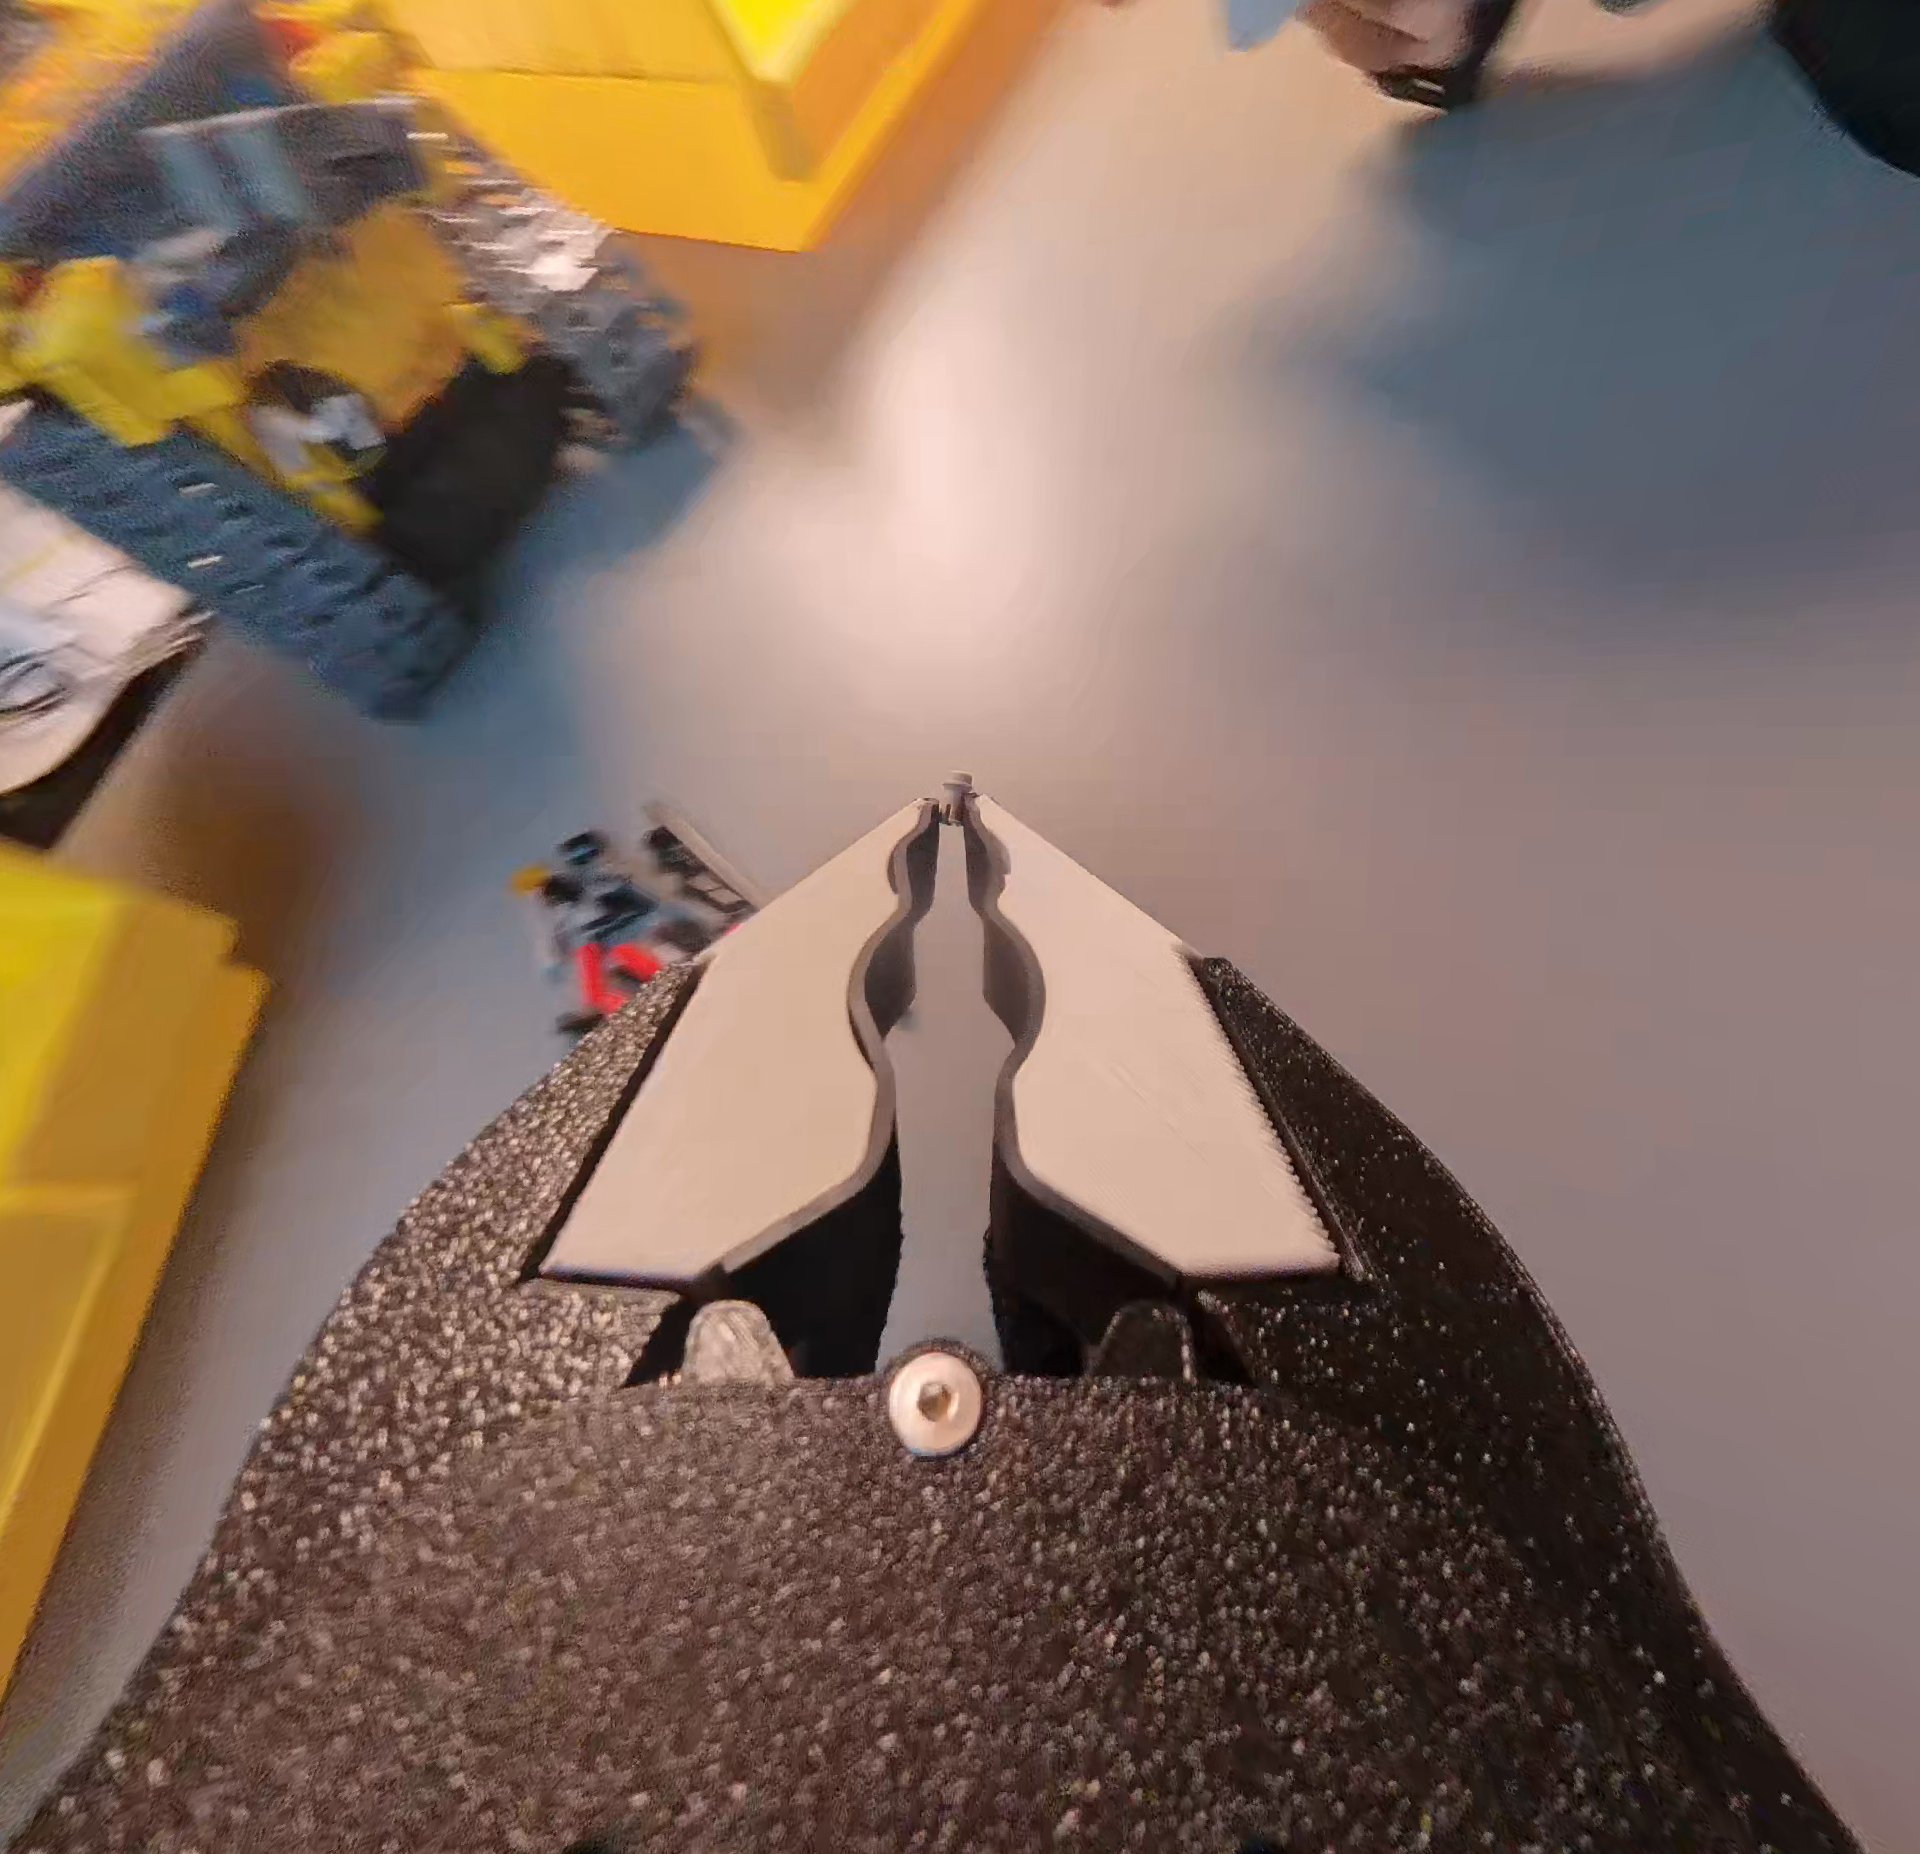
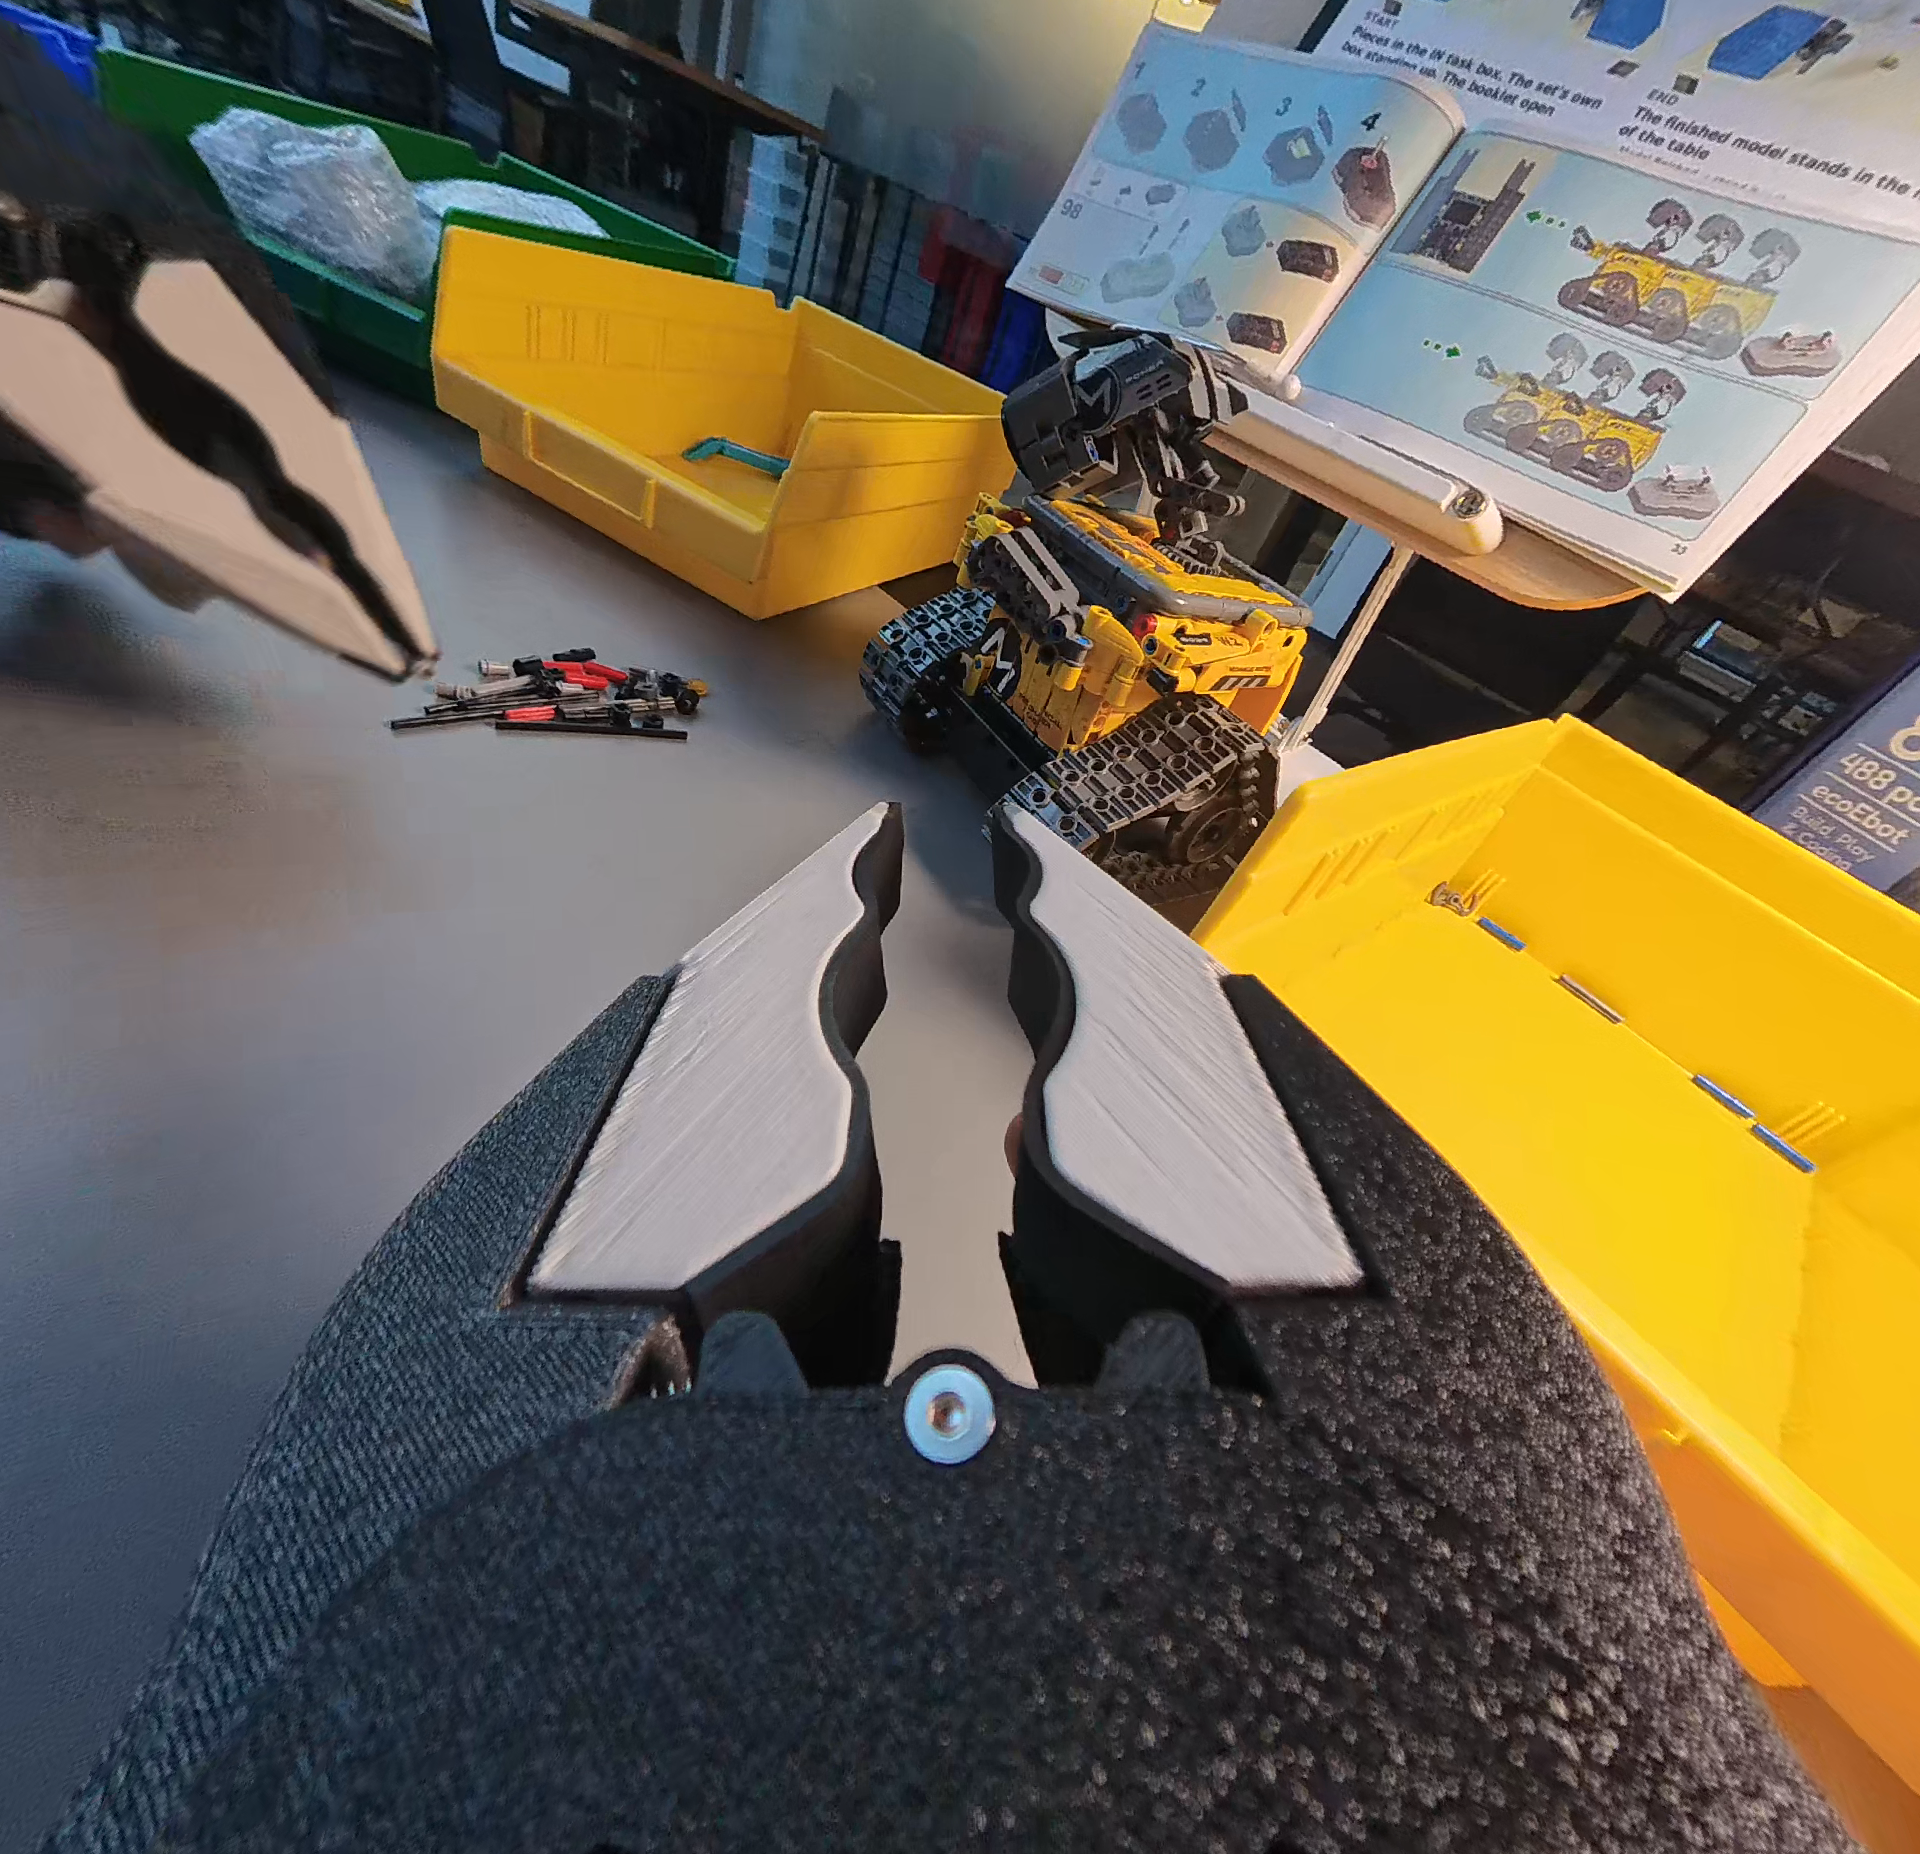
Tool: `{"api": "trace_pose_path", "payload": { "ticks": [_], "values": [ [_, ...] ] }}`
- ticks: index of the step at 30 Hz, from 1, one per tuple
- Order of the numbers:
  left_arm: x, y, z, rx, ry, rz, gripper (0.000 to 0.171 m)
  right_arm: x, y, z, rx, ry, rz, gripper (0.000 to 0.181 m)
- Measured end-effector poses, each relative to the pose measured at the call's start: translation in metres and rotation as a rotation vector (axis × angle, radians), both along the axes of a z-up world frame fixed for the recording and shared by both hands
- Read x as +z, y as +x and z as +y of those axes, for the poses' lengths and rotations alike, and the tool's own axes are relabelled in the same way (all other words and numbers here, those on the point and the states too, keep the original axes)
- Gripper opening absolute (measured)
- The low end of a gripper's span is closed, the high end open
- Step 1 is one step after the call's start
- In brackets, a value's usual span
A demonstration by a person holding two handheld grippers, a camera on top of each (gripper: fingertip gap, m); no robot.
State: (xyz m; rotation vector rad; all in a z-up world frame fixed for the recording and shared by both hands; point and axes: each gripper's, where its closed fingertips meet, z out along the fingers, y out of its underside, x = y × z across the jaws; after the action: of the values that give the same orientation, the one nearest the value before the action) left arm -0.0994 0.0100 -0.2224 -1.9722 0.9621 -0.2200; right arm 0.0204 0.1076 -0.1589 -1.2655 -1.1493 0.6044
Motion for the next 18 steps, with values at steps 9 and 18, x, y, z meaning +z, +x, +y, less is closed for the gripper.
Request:
{"api": "trace_pose_path", "payload": {
  "ticks": [9,18],
  "values": [
    [-0.016,-0.076,0.031,0.346,-0.086,-0.114,0.004,-0.002,-0.001,0.003,0.002,-0.014,-0.007,0.017],
    [-0.004,-0.075,0.033,0.338,-0.016,-0.138,0.022,-0.003,-0.002,0.002,0.007,-0.013,-0.015,0.017]
  ]
}}
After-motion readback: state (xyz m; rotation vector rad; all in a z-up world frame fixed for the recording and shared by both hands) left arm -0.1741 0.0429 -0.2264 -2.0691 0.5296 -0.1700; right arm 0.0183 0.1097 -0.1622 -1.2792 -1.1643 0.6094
